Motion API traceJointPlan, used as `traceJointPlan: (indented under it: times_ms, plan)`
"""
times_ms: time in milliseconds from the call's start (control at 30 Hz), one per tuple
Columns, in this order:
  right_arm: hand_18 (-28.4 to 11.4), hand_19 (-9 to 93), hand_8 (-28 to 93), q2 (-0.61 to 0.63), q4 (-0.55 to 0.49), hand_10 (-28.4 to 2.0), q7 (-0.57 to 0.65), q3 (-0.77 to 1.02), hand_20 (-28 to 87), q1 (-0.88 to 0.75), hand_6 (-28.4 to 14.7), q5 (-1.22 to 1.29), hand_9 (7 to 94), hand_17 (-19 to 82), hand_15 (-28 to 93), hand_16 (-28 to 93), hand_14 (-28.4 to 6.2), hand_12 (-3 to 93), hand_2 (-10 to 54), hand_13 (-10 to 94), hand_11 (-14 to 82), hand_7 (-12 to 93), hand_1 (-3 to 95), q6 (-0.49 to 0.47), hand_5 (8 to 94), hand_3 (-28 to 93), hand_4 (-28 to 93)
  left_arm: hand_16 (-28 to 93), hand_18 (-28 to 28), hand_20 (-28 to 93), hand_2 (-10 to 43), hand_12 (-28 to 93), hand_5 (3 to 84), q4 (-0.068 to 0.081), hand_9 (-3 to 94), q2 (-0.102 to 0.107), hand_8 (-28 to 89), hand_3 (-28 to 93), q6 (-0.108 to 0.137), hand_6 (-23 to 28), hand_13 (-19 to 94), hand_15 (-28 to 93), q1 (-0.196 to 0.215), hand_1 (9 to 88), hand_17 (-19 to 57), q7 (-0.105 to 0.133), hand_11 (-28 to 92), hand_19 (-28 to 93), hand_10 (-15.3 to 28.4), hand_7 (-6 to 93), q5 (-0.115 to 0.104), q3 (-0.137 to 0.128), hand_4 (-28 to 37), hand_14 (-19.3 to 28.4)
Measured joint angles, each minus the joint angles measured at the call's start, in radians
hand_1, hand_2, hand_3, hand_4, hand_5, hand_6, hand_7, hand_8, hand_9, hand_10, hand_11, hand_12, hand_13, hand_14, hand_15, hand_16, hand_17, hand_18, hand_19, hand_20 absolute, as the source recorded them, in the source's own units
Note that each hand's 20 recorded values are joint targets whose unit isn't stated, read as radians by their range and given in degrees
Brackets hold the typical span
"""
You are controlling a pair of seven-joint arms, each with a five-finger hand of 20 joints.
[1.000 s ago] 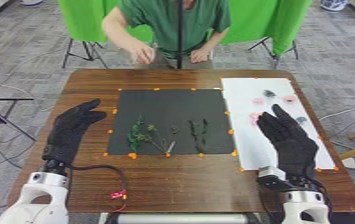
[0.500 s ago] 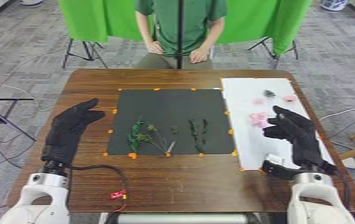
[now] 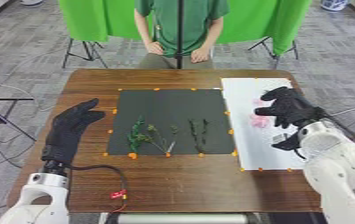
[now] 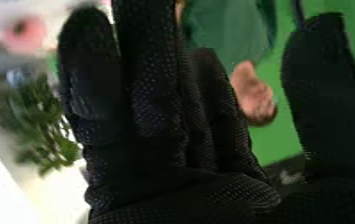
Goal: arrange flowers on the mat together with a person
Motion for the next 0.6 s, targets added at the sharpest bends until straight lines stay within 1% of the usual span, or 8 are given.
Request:
traceJointPlan:
  times_ms: [100,167,367,600]
  plan:
    - [-5.3,66,-8,0.022,0.033,-16.6,0.015,-0.027,35,0.044,-3.7,-0.122,77.7,73,32,23,-5.7,14.5,-9.5,93,12.7,8,40.6,-0.099,57.6,60,-21,4,14.8,18,3.6,17,49.6,0.000,52.7,0.004,-6,62,0.000,3.6,36,20,0.000,25.6,1.3,-0.001,26,12,14.3,13.8,0.000,0.000,-21.6,18.5]
    - [-5.1,67,-8,0.034,0.065,-16.4,0.026,-0.053,34,0.075,-3.6,-0.189,78.6,73,33,23,-5.4,14.7,-9.5,94,12.8,8,40.6,-0.141,57.8,60,-22,4,14.8,18,3.6,17,49.6,0.000,52.7,0.005,-6,62,0.000,3.5,36,20,0.000,25.6,1.3,-0.001,26,12,14.4,13.7,-0.001,0.000,-21.6,18.6]
    - [-4.8,69,-8,0.050,0.179,-16.3,0.062,-0.130,33,0.165,-3.4,-0.183,80.0,74,35,22,-5.1,14.8,-9.5,94,13.0,8,40.9,-0.147,56.8,60,-22,4,14.8,18,3.6,17,49.7,0.000,52.7,0.009,-6,62,0.000,3.7,36,21,0.000,25.7,1.3,-0.005,26,12,14.4,13.4,-0.002,-0.002,-21.5,18.6]
    - [-4.1,72,-8,0.042,0.214,-15.9,0.059,-0.135,31,0.192,-2.9,-0.177,81.4,75,38,21,-4.3,15.0,-9.5,94,13.5,8,41.7,-0.158,56.1,61,-23,4,14.8,18,3.6,17,49.8,0.000,52.7,0.008,-5,62,-0.001,3.6,36,21,-0.002,25.7,1.2,-0.009,25,12,14.5,13.4,-0.001,-0.003,-21.4,18.7]
